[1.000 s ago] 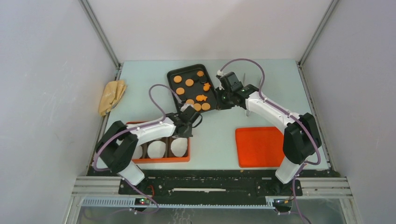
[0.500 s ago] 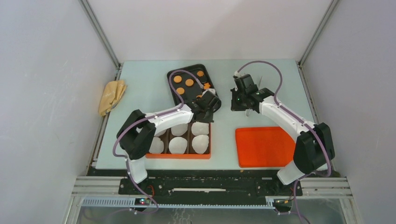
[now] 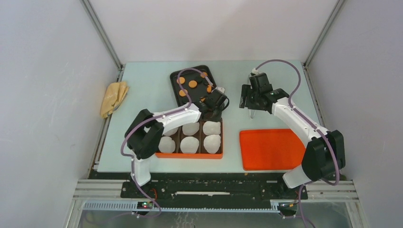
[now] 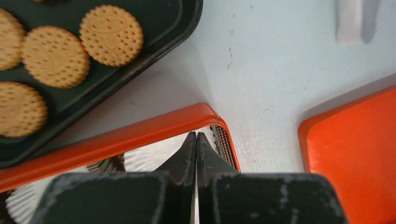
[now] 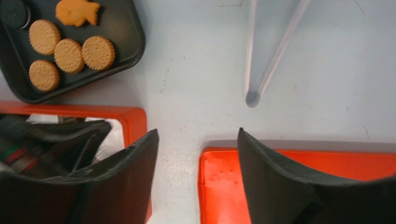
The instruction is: Pack the cookies
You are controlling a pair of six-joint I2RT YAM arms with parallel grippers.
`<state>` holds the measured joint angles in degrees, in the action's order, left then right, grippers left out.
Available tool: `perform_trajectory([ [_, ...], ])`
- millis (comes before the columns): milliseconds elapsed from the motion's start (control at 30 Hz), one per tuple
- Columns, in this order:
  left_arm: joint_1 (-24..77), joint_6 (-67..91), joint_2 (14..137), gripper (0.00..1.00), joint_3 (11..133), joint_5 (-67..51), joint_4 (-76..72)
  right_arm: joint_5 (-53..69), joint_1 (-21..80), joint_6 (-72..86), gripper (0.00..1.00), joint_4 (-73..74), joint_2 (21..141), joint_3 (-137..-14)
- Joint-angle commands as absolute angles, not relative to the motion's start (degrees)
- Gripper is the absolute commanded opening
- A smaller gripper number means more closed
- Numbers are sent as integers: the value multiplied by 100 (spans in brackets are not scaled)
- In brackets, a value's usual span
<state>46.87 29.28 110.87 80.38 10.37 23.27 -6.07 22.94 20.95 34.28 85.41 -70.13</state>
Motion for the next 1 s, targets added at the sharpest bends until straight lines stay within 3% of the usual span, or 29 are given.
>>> perform_trajectory([
  [0, 4690, 2630, 10024, 0, 8130, 1534, 2414, -664, 1957, 2366, 75, 3322, 8856, -6980],
  [100, 4690, 2577, 9601, 0, 8105, 1597, 2700, -847, 1813, 2312, 86, 3252, 9252, -7058],
  [300, 4688, 2572, 8780, 0, 7486, 1789, 2760, -1320, 1497, 2299, 87, 3973, 10789, -8298],
  [633, 4685, 2426, 8324, 0, 7061, 2151, 2716, -1599, 1290, 2497, 84, 4349, 12144, -9687],
  [833, 4686, 2443, 8422, 0, 6940, 2098, 2639, -1459, 1169, 2408, 71, 4538, 12554, -10116],
  [967, 4672, 2435, 8528, 0, 6933, 2181, 2628, -1441, 1164, 2385, 68, 4370, 12415, -9807],
])
